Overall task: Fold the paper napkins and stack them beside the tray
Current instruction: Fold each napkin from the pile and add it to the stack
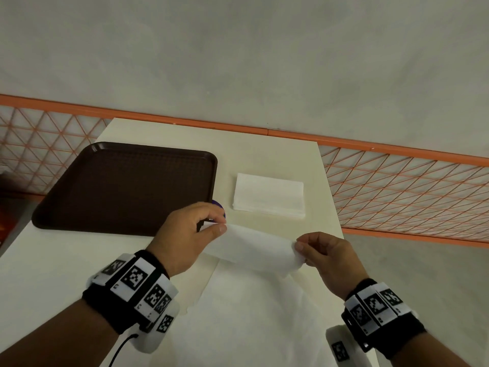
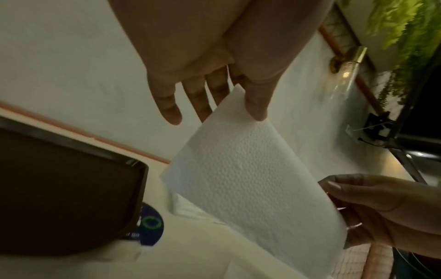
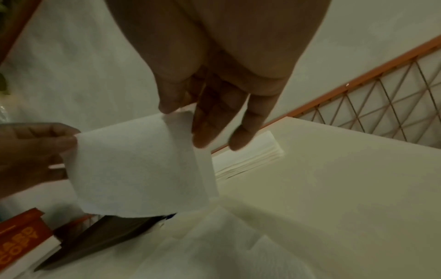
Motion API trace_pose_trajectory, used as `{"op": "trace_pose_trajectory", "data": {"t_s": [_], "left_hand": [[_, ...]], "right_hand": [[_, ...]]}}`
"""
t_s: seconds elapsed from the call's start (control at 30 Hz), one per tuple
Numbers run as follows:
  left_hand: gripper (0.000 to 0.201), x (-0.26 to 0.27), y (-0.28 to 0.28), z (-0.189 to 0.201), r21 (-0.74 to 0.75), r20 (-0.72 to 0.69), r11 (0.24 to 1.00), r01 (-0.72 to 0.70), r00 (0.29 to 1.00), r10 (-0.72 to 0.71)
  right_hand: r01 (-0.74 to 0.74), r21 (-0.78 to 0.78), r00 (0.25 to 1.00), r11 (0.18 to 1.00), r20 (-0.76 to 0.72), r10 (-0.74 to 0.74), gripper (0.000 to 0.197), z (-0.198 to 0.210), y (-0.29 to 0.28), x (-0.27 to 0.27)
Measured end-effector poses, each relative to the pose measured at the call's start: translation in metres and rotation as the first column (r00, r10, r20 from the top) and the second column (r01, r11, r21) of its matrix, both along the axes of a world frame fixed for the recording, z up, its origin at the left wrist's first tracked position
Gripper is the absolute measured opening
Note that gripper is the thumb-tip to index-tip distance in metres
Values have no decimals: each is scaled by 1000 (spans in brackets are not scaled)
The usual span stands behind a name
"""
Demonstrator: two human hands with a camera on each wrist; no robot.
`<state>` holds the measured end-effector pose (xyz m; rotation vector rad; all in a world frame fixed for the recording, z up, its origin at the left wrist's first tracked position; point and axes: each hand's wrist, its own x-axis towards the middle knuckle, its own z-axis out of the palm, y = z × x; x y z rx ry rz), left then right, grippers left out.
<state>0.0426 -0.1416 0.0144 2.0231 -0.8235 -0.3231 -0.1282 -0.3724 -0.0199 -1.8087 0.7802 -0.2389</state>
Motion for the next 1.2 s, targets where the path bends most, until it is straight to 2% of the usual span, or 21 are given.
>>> {"op": "trace_pose_trajectory", "data": {"t_s": [0.1,0.2,0.27,0.37,0.43,0.5,0.6,0.7,0.77,0.83,0.9,0.93,1.03,1.13,1.2], "left_hand": [[3,-3,-7,12,26,39,999,42,998,-43],[6,-3,-14,18,63,80,989,134,987,-139],[6,-4,-20,22,71,45,982,175,983,-178],[4,2,-22,26,54,13,981,186,982,-187],[4,12,-18,23,21,-27,989,146,989,-145],[4,23,-12,17,-41,-141,997,70,987,-76],[7,25,-10,4,-93,-318,995,-38,948,7],[5,19,-19,-18,-54,-389,991,-123,916,93],[5,17,-29,-36,-11,-417,985,-171,896,151],[12,17,-38,-53,104,-428,975,-198,876,224],[19,14,-43,-72,257,-413,952,-169,871,266],[22,12,-44,-82,343,-360,932,-116,900,244],[39,3,-49,-97,583,-237,808,84,969,70],[62,-2,-60,-97,681,-202,708,188,977,-65],[66,-4,-68,-95,717,-195,664,211,976,-100]], "right_hand": [[-120,-318,987,940,-143,78,33,3,-3,-1],[-309,-399,950,863,-93,297,48,14,6,10],[-428,-357,903,830,-138,406,45,20,15,24],[-474,-313,880,823,-168,444,21,22,21,38],[-449,-249,894,858,-133,429,9,23,17,34],[-419,-147,908,896,-97,408,12,25,6,27],[-348,-28,937,937,-1,348,16,29,-8,19],[-194,141,979,971,97,182,16,24,-14,22],[-85,240,994,967,82,67,17,14,-19,29],[-6,243,999,970,40,-4,19,2,-31,37],[76,239,997,968,5,-79,18,-7,-50,50],[109,234,994,966,-8,-110,17,-11,-60,59],[186,198,982,962,-44,-181,14,-23,-90,87],[234,193,971,953,-86,-221,14,-36,-112,115],[228,95,966,969,-144,-213,16,-45,-121,131]]}}
